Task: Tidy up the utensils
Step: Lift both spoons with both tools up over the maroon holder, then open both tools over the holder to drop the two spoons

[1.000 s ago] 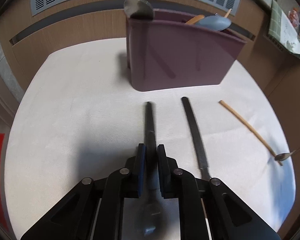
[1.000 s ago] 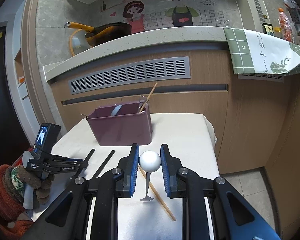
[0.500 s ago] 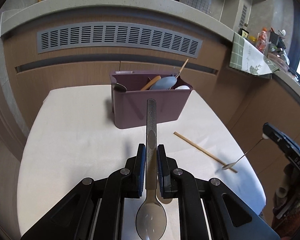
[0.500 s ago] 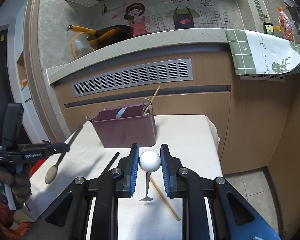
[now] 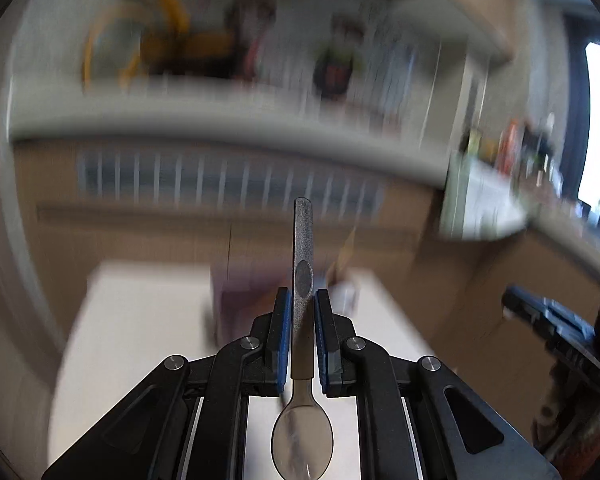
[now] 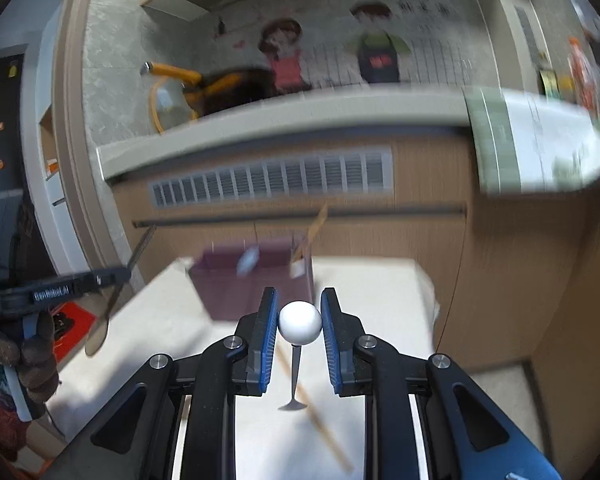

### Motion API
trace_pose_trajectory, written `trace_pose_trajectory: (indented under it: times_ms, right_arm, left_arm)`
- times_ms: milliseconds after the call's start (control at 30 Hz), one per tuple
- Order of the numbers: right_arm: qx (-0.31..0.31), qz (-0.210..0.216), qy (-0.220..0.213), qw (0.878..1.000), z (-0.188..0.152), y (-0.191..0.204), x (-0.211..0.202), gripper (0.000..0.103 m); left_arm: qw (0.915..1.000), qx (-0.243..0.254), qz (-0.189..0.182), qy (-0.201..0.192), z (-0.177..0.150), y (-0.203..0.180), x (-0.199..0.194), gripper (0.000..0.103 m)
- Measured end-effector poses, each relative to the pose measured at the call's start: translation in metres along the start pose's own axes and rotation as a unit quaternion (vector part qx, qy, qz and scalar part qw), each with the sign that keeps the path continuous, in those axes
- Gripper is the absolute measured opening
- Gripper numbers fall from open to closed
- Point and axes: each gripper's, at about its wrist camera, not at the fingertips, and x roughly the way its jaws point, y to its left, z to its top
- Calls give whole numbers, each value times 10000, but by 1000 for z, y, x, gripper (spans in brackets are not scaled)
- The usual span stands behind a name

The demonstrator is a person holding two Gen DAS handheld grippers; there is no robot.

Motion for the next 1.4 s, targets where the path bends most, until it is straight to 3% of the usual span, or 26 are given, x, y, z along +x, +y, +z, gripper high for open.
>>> trace_pose_trajectory:
  times_ms: [33,133,200,333,533,667,867,1133,1300,1400]
  right_arm:
    - [-110,-42,-163,9998,18,2,-3,20]
    - [-407,-149,-692,9967,80,10,-10,20]
    - [-530,-258,-930,9939,115,16,-6,20]
    - [-472,-74,-929,9945,148,18,21,20]
    - [-276,172,-573,9978,146,17,84,20]
    - [-51,390,-228,9990,131,14,126,20]
    - [80,600,126,9981,98,14,167,20]
    - [254,675,511,9961,71,6,199,20]
    - [182,709,657,9952,60,7,201,20]
    - [177,730,831,9937,54,8,205,21]
  left_arm:
    - [9989,-26,-8,-474,20,-5,-4,12]
    - [9912,-89,33,-1322,56,-11,3,12]
    - [9878,-225,170,-1531,64,-10,19,12]
    - [9778,-551,708,-1895,56,3,59,12]
    - [9776,-730,1167,-1594,23,26,112,12]
    - [9759,-945,1175,-1576,1,38,124,12]
    - [9740,-777,1410,-1593,-15,30,139,12]
    - [9736,-473,1680,-1468,-32,17,169,12]
    - [9766,-675,1691,-1141,-50,30,173,12]
    - [9803,-877,1484,-964,-59,38,173,13]
